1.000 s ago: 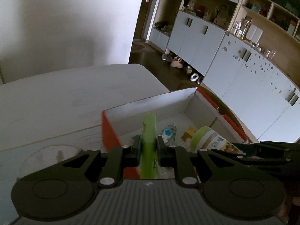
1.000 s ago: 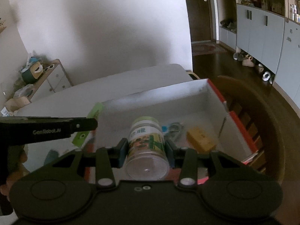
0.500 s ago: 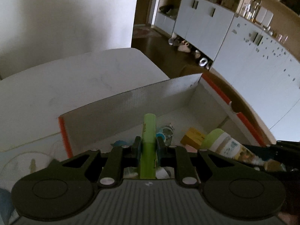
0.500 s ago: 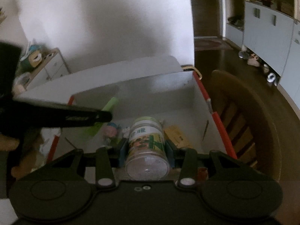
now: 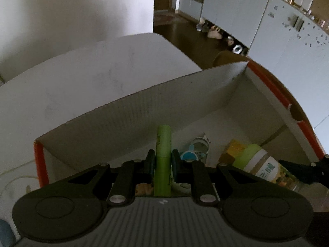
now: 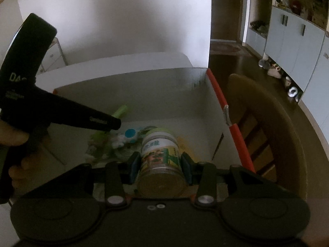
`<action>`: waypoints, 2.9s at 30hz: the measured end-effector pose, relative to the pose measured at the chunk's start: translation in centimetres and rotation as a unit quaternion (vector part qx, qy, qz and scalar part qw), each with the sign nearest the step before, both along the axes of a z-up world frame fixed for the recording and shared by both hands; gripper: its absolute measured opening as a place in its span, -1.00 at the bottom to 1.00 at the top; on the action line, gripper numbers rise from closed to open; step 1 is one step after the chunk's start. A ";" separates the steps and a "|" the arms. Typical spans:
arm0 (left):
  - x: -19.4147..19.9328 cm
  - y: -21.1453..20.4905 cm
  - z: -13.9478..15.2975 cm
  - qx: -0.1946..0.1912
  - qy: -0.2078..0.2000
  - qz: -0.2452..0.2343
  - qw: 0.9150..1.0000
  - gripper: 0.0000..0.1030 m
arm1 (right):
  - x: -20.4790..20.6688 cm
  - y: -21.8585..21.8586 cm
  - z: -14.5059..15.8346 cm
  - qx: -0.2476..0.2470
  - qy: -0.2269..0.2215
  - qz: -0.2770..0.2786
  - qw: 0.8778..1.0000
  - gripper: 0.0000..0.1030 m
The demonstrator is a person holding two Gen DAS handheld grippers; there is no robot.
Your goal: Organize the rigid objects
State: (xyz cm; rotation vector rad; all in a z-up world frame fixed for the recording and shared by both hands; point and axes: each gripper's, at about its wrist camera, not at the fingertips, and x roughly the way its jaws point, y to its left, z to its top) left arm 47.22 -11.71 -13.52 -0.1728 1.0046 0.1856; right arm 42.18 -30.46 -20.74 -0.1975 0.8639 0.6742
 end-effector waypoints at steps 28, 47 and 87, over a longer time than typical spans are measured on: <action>1.4 0.1 -1.0 -0.007 0.060 0.006 0.998 -0.64 | 2.6 0.5 -0.1 -0.004 0.032 -0.006 0.999 0.15; -6.6 -0.5 5.2 -0.011 -0.053 -0.050 0.997 -0.38 | -3.5 -0.1 4.0 0.023 -0.005 -0.022 0.999 0.40; -25.0 0.7 11.5 -0.016 -0.181 -0.125 0.975 0.80 | -19.7 -1.4 10.0 0.131 -0.128 -0.096 0.978 1.00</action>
